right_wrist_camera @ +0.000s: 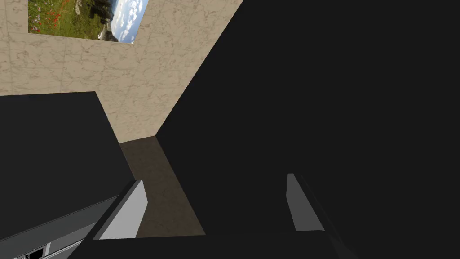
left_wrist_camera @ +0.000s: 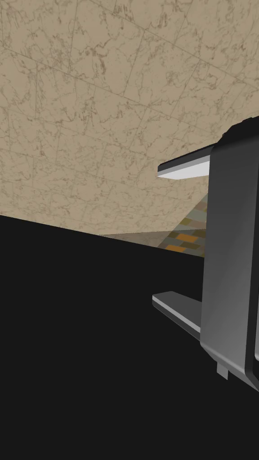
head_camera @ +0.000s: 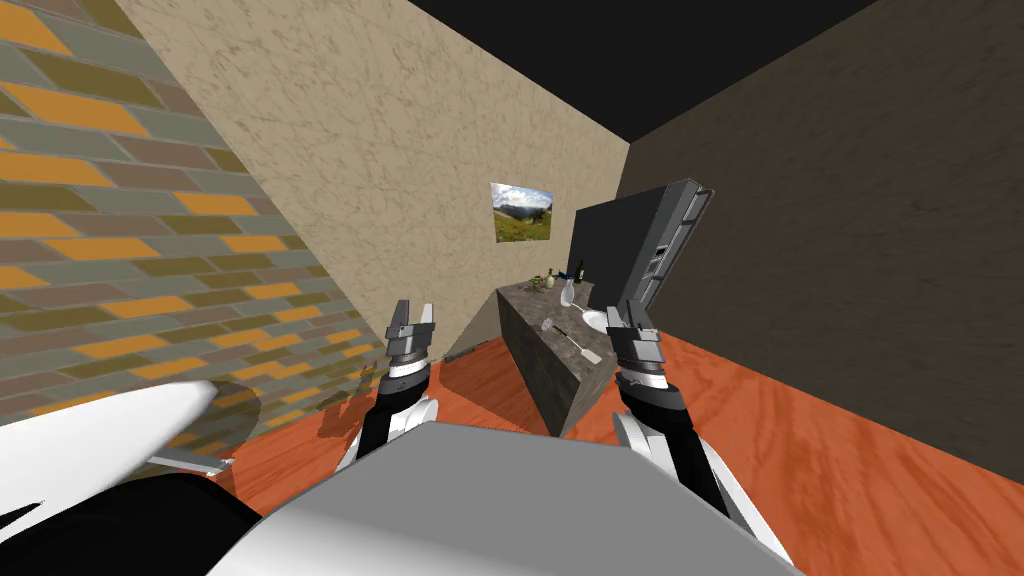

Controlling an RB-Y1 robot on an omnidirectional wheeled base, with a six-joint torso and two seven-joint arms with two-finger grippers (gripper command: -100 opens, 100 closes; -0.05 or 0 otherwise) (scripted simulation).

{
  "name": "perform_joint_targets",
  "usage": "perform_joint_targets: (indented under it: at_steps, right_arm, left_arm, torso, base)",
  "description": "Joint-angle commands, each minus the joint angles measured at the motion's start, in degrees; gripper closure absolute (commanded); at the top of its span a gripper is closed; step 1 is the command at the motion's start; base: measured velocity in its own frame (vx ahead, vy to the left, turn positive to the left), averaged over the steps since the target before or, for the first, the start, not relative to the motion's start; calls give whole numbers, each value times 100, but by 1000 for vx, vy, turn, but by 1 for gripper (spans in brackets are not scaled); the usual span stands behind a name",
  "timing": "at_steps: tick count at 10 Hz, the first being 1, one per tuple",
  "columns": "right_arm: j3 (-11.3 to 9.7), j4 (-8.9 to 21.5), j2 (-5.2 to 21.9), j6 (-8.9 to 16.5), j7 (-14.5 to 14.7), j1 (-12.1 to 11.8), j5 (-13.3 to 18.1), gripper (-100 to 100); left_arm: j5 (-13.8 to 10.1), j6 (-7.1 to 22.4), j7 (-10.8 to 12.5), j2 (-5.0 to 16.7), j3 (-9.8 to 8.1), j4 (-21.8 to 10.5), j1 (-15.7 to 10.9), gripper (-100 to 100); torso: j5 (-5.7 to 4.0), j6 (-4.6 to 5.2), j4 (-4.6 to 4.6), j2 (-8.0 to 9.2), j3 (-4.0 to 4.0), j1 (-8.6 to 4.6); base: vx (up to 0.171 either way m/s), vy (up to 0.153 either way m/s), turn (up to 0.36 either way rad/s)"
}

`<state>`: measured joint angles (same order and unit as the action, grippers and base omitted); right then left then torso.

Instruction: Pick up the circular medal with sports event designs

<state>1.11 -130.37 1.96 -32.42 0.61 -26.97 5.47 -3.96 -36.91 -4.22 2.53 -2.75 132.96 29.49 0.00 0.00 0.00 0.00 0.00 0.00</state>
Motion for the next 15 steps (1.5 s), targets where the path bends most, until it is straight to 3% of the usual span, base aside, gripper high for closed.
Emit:
perform_joint_targets:
  at_steps: [1,3,7,15]
  right_arm:
    - [53,71,208,56,63,5,52,-100]
    - [179,229,419,185,213,13,175,-100]
    - [430,523,571,436,511,25,421,-100]
    - [1086,1238,593,1079,1286,46,1063,-100]
  left_arm:
    - [0,0,0,0,0,0,0,0]
    - [0,0,0,0,0,0,1,0]
    - [0,0,0,-1,1,0,1,0]
    - [0,-1,0,-1,1,1,1,0]
  torso:
    - [0,0,0,0,0,0]
    - [4,0,-5,-24,-14,21]
    - [9,-2,-9,-44,-24,44]
    - [13,-1,-13,-54,-32,59]
  base:
    - [38,30,-52]
    - [99,88,-80]
    - [120,127,-87]
    - [157,154,-109]
